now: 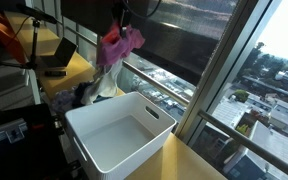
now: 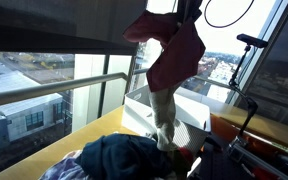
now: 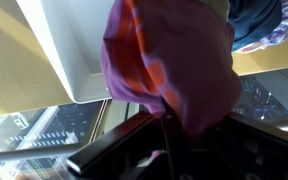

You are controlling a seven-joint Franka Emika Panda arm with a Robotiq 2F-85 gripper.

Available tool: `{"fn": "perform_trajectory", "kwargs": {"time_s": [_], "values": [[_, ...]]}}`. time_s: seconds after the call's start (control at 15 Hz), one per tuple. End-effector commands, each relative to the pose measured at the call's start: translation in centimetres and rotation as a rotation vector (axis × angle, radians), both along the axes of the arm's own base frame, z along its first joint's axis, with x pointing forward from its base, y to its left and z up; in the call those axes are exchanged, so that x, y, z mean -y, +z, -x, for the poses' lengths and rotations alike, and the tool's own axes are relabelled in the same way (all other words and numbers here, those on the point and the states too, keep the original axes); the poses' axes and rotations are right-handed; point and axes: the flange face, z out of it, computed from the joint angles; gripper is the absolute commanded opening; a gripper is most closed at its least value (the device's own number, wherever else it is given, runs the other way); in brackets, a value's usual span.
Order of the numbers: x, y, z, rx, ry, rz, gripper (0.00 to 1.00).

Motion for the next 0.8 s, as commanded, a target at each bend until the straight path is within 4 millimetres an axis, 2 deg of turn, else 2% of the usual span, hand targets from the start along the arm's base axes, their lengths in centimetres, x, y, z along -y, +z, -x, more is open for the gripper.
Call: {"fn": "perform_trajectory", "kwargs": {"time_s": [0.0, 0.07, 0.13, 0.2, 0.4, 0.53, 0.73], "values": [[7.3, 6.8, 0.6, 0.083, -0.091, -0.038, 0.03], [9.6, 8.6, 1.0, 0.104, -0.116, -0.043, 0.03], [10.7, 9.8, 1.7, 0.115, -0.137, -0.045, 0.03], [12.2, 10.5, 1.8, 0.121, -0.156, -0.043, 0.03], [14.2, 11.4, 2.4, 0.13, -0.196, -0.048, 0.03], [14.3, 10.5, 2.3, 0.122, -0.202, -0.052, 0.03], [13.7, 7.2, 2.2, 0.081, -0.198, -0.049, 0.03]]}}
